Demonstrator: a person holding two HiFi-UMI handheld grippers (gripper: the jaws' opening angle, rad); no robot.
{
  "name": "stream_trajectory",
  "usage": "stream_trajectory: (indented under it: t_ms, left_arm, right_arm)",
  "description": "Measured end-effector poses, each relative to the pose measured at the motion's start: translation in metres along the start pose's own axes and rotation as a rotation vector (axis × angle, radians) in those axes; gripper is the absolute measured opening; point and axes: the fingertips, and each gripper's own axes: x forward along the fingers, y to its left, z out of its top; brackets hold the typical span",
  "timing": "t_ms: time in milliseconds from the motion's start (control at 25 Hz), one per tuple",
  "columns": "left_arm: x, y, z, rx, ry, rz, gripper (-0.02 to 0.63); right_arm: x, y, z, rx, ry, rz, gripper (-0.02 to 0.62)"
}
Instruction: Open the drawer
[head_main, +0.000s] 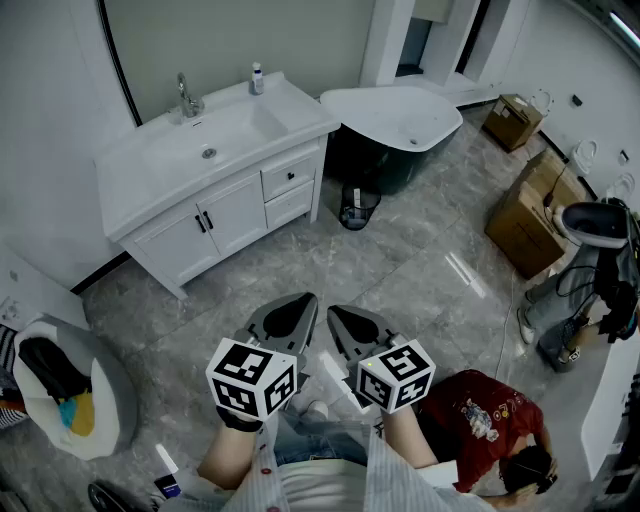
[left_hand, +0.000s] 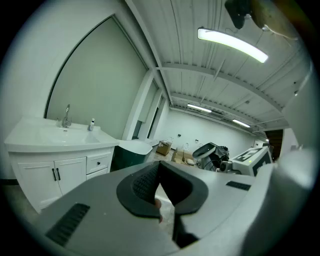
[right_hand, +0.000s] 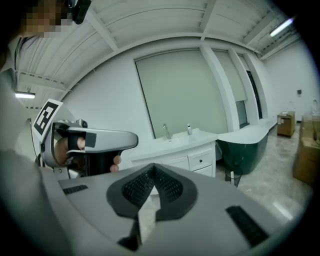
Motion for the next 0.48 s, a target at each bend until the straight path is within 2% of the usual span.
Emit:
stream_trajectory:
  t_ms: [240, 480]
  left_arm:
    - [0.003, -0.004, 0.0, 0.002, -0.008, 0.019, 0.015]
    - [0.005, -0.02, -0.007, 0.006, -0.022, 0.028, 0.015]
  right_arm:
    - [-0.01, -0.007, 0.008, -0.005, -0.025, -0.008, 0.009]
    - [-0.026, -0.01, -0.002, -0.01, -0.029, 0.011, 0.009]
